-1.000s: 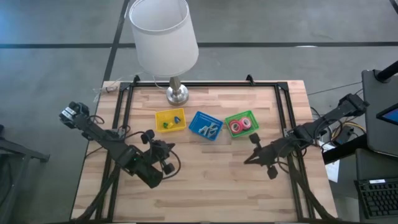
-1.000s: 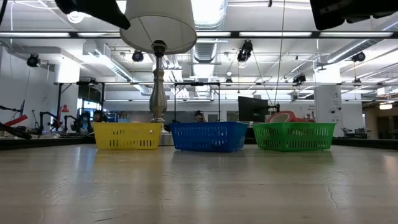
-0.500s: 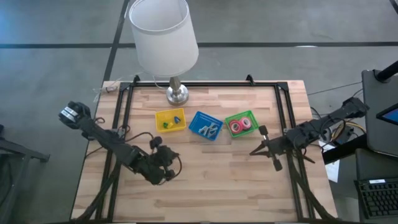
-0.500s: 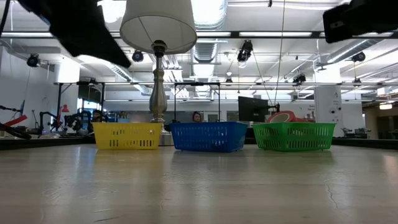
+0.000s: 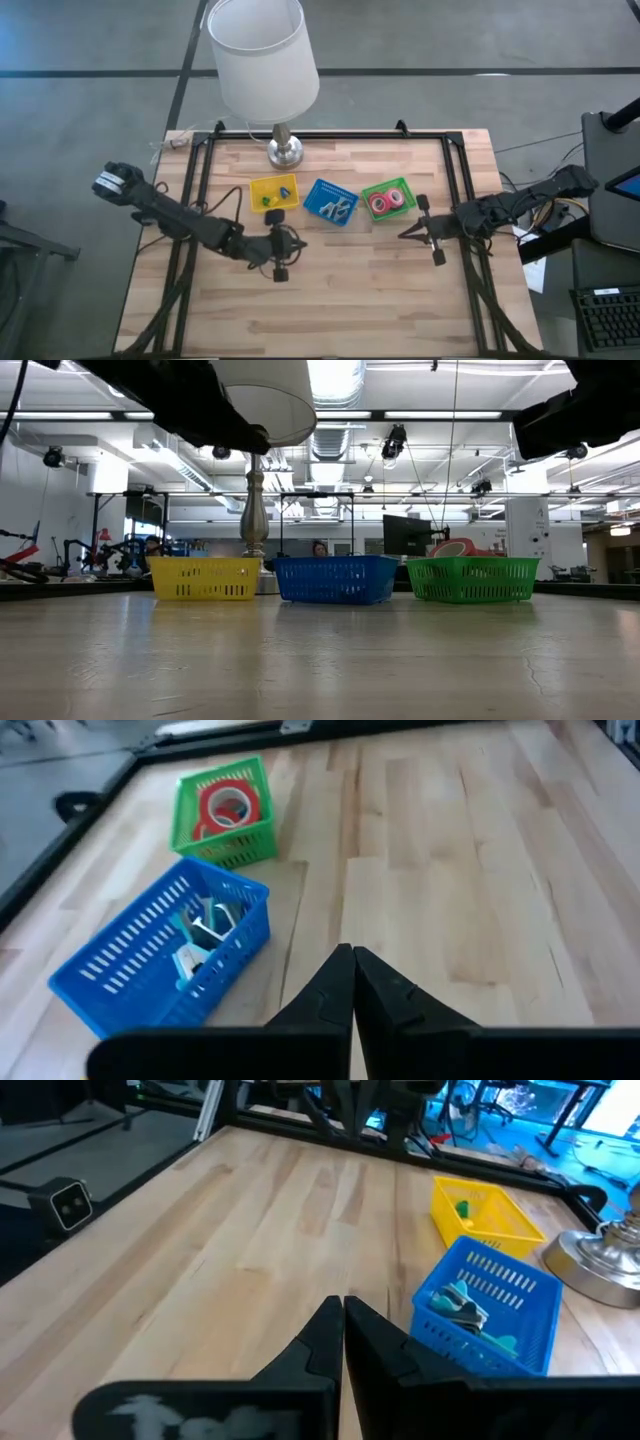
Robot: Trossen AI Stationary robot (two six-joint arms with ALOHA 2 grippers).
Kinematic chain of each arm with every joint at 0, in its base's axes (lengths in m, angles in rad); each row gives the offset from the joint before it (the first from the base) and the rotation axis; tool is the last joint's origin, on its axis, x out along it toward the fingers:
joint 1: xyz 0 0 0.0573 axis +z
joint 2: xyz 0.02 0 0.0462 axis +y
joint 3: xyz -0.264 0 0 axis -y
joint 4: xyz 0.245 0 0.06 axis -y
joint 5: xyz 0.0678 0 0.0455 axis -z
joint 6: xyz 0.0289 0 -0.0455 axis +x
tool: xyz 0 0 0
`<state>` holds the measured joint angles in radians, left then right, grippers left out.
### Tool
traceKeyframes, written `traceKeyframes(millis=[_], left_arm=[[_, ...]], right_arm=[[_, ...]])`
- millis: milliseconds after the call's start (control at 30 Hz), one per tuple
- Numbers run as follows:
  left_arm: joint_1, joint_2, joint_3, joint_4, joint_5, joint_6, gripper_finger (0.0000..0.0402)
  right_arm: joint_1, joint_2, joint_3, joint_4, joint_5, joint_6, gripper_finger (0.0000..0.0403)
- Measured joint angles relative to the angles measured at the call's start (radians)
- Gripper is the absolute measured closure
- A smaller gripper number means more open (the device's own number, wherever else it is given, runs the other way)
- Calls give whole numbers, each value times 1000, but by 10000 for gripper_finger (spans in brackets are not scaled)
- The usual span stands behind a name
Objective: Pick and place Stapler, Stapler remover, tape
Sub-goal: Return to Home Position
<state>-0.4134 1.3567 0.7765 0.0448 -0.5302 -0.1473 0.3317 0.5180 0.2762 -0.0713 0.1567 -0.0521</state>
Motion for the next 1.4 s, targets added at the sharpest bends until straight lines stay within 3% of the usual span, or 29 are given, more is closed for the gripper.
traceKeyframes(millis=[267, 533, 733, 900, 1000, 1400], left_arm=[[60, -25, -34, -3, 70, 75, 392], [66, -265, -208, 24, 65, 13, 391], [66, -450, -467, 330, 94, -38, 391], [66, -485, -666, 754, 131, 58, 391], [66, -497, -730, 902, 130, 133, 391], [66, -603, -767, 917, 79, 250, 390]], right_arm=[[-6, -13, 14, -30, 0, 12, 394], [-5, -61, 6, -89, 2, 26, 394], [-5, -73, 4, -78, 28, 24, 394], [-5, -72, 4, -73, 53, 25, 394], [-5, -72, 4, -73, 56, 26, 394], [-5, -87, -7, -80, 55, 68, 394]])
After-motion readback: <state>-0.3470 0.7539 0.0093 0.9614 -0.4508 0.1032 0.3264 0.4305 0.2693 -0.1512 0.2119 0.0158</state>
